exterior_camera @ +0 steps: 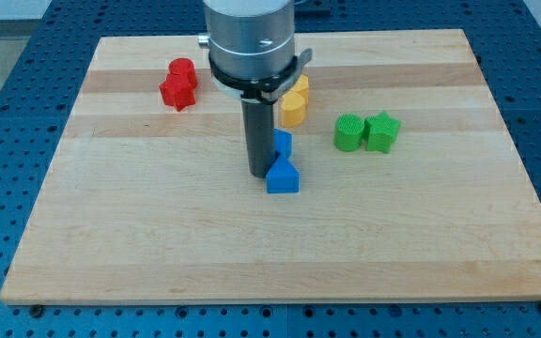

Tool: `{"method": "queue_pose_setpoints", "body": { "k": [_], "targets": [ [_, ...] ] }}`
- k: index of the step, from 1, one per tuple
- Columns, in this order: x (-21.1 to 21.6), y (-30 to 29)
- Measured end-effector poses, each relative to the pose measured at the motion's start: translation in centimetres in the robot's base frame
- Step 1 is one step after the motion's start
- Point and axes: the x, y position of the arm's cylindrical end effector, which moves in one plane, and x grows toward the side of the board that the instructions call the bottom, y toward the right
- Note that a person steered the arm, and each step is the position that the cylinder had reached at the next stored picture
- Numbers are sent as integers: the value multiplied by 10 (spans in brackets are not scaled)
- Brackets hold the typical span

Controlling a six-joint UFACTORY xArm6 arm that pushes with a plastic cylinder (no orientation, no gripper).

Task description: Push red star along with red circle between yellow heart and yellow hexagon

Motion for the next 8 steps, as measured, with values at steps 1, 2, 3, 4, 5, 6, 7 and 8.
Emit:
{"method": "queue_pose_setpoints", "body": {
  "k": [1, 2, 3, 4, 5, 6, 7, 8],
  "targets": [
    [-10, 0],
    [-20, 0],
    [-26, 0],
    [-34, 0],
    [-40, 1],
    [-43, 3],
    [-44, 6],
    [-44, 11]
  ]
}}
